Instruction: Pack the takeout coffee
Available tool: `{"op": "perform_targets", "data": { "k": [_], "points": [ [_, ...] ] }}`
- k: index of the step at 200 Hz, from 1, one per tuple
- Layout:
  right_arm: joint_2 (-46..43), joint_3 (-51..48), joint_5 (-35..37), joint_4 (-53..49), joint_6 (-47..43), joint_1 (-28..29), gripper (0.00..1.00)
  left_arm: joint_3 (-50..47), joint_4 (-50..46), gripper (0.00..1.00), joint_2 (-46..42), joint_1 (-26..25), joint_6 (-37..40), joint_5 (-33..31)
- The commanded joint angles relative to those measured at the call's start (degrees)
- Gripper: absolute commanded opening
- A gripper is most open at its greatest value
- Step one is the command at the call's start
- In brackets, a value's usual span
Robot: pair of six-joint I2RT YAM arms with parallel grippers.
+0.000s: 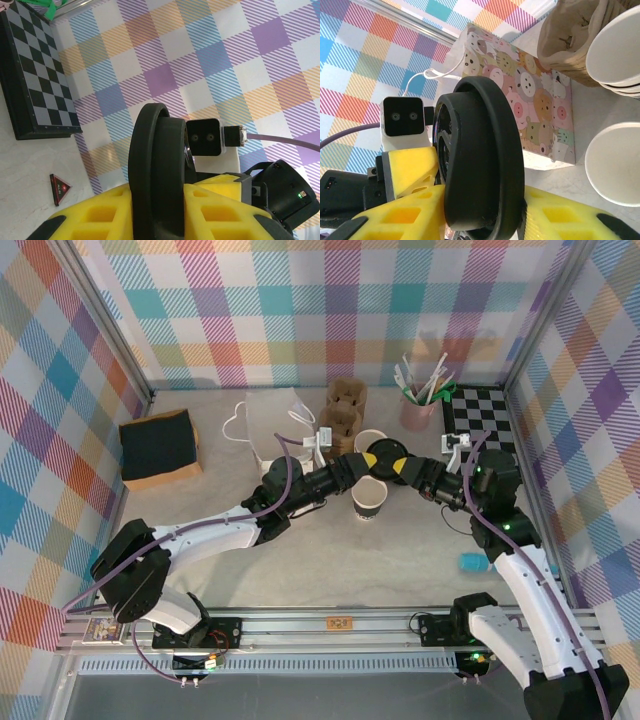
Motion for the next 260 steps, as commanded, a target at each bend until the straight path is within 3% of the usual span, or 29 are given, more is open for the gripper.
{"op": "perform_targets", "data": {
  "k": [1, 191, 227, 260],
  "points": [
    [0.51, -1.13, -1.25, 1.29, -1.42, -0.64, 0.39, -0.13, 0.01, 0.26, 0.25, -0.34, 1.53, -0.34],
    [8.77, -8.12, -4.80, 9.43, -2.22, -2.45, 0.33, -1.86, -3.91, 0.35, 5.47, -0.34, 5.06, -2.51],
    [8.54, -7.98, -5.59, 10.66, -1.50, -2.63, 0.32, -1.43, -6.95, 0.45, 3.19, -0.34, 6.46, -3.22],
    [9.07, -8.50, -6.67, 12.88, -0.14, -3.14, 0.32, -0.86, -10.79, 0.61, 1.09, -0.36, 8.23, -4.32]
  ]
}}
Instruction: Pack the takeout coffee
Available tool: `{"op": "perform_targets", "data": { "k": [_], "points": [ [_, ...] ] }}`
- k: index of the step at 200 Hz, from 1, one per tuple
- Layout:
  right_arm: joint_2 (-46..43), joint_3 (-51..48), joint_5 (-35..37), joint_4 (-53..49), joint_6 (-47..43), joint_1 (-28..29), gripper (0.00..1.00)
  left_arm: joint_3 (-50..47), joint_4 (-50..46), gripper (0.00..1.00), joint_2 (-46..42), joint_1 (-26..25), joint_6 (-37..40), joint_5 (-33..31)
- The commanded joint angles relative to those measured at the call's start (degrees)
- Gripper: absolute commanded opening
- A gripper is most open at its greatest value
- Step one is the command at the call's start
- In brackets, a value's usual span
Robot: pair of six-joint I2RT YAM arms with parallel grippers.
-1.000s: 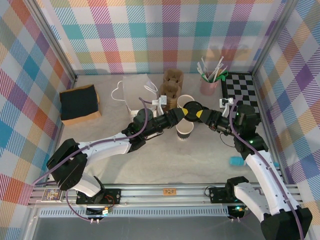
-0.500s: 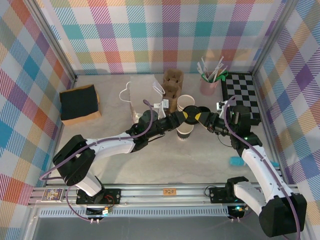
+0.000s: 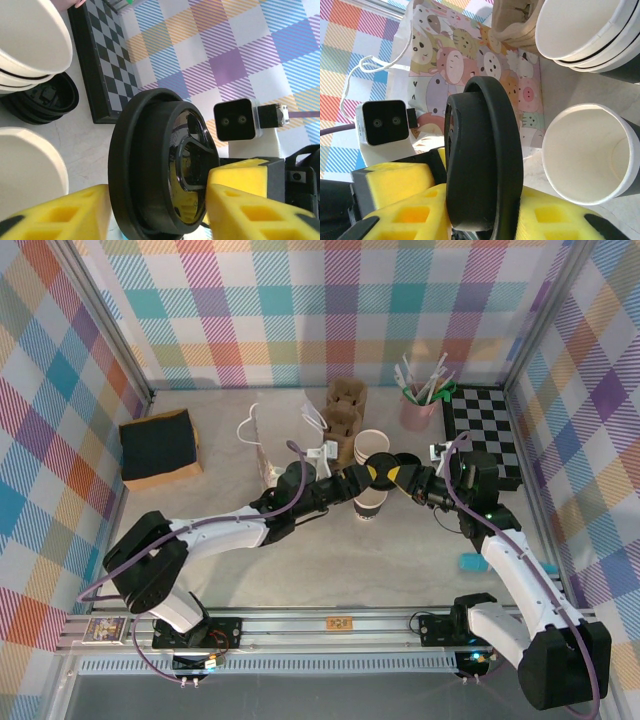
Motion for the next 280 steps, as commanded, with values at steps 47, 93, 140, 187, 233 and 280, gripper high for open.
{"op": "perform_targets", "data": {
  "k": [47, 93, 140, 187, 233, 280],
  "points": [
    [0.51, -2.10, -3.34, 5.92, 2.53, -1.56, 0.31, 0.59, -8.22, 0.75, -5.02, -0.47, 4.16, -3.46],
    [2.36, -2.95, -4.52, 7.13, 2.93, -2.27, 0.31, 2.46, -14.33, 0.78, -5.77, -1.28, 7.50, -6.30],
    [6.29, -4.40, -5.85, 9.06, 2.75, -2.22, 0.31, 4.07, -18.87, 0.78, -5.07, -2.87, 9.85, -10.67],
    [10.04, -4.75, -6.94, 9.37, 1.34, -2.27, 0.31, 5.05, -20.67, 0.78, -3.45, -3.33, 9.79, -12.25],
    [11.32, -4.65, -6.76, 7.95, -0.29, -2.31, 0.31, 5.76, -21.82, 0.78, -1.98, -3.33, 9.78, -13.02],
    [13.15, -4.91, -6.62, 7.38, -1.49, -2.19, 0.31, 6.26, -22.26, 0.78, -0.67, -3.34, 9.79, -13.41]
  ]
}}
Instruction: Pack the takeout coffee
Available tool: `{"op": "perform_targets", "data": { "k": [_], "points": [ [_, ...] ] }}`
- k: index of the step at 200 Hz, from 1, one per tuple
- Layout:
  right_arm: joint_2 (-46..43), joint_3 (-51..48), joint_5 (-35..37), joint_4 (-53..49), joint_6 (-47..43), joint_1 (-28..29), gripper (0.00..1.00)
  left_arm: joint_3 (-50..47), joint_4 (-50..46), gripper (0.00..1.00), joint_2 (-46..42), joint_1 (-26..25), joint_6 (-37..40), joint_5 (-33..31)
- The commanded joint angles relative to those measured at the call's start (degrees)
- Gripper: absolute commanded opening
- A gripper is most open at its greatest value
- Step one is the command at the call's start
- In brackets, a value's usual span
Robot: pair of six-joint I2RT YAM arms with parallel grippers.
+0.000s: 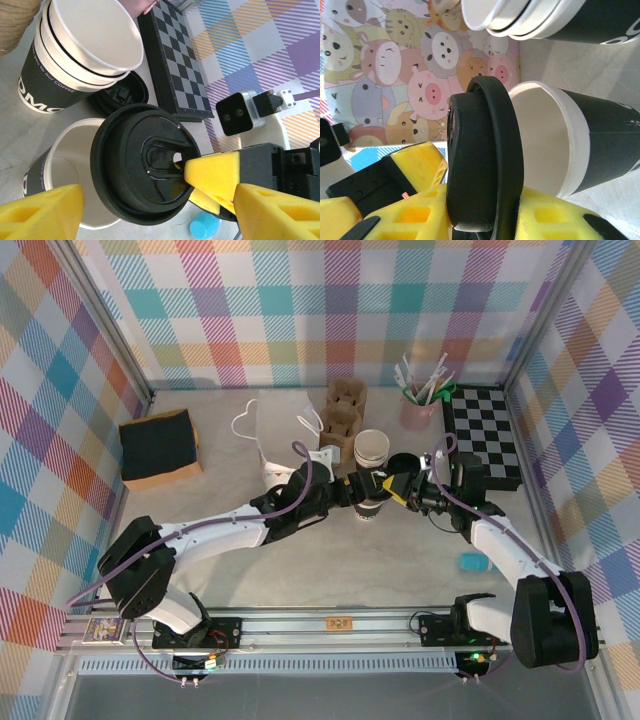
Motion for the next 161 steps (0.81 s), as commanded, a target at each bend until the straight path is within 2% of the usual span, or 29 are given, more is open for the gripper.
{"op": "perform_targets", "data": {
  "k": [1, 76, 161],
  "points": [
    [0.73, -0.65, -1.01, 0.18, -2.30, -0.28, 0.31, 1.08, -1.59, 0.78, 1.08, -0.36, 0.32, -1.10],
    [2.71, -0.15, 0.23, -1.82, -4.40, -0.36, 0.32, 1.91, -2.33, 0.78, 2.14, -0.38, 0.78, -1.26],
    [2.32, 1.51, 2.45, -6.72, -6.87, -0.29, 0.37, 2.24, -2.48, 0.78, 1.67, -0.31, 1.25, -1.32]
  ]
}}
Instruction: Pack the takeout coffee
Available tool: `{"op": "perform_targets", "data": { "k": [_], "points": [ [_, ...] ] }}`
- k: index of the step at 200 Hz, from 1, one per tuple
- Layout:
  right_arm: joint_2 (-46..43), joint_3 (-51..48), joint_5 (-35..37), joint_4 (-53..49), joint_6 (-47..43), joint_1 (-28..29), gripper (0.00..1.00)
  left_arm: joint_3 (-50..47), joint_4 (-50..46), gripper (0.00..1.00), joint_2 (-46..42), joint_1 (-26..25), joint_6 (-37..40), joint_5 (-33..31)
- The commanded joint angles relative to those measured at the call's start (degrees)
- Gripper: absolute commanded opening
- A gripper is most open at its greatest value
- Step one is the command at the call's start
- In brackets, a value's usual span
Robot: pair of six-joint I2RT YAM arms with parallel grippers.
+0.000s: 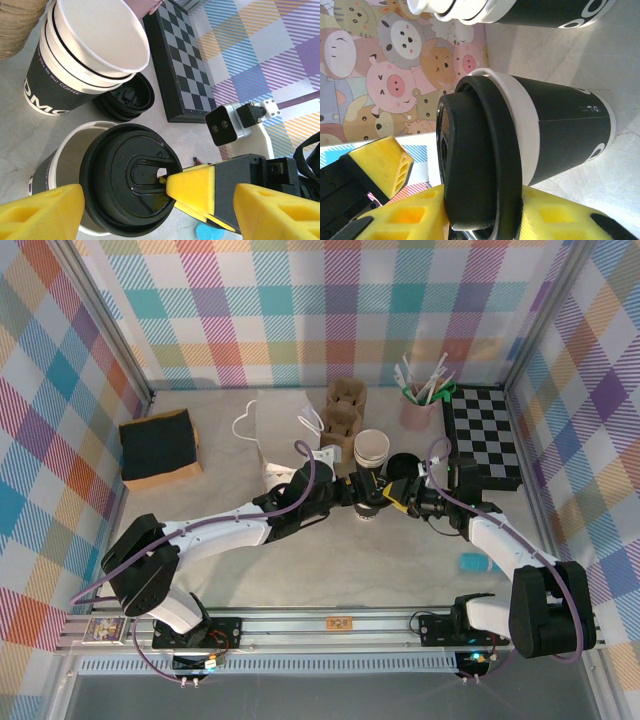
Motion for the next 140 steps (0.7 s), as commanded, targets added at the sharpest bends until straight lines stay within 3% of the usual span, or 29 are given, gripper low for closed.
{"op": "perform_targets", "data": {
  "k": [1, 140],
  "points": [
    [-0.12, 1.65, 0.59, -1.84, -2.22, -0.29, 0.37, 1.25, -1.50, 0.78, 0.48, -0.31, 0.79, -0.64],
    [1.34, 5.18, 2.83, -8.29, -5.79, 0.05, 0.46, 0.69, -1.40, 0.78, 0.02, -0.32, 1.02, -0.90]
  ]
}}
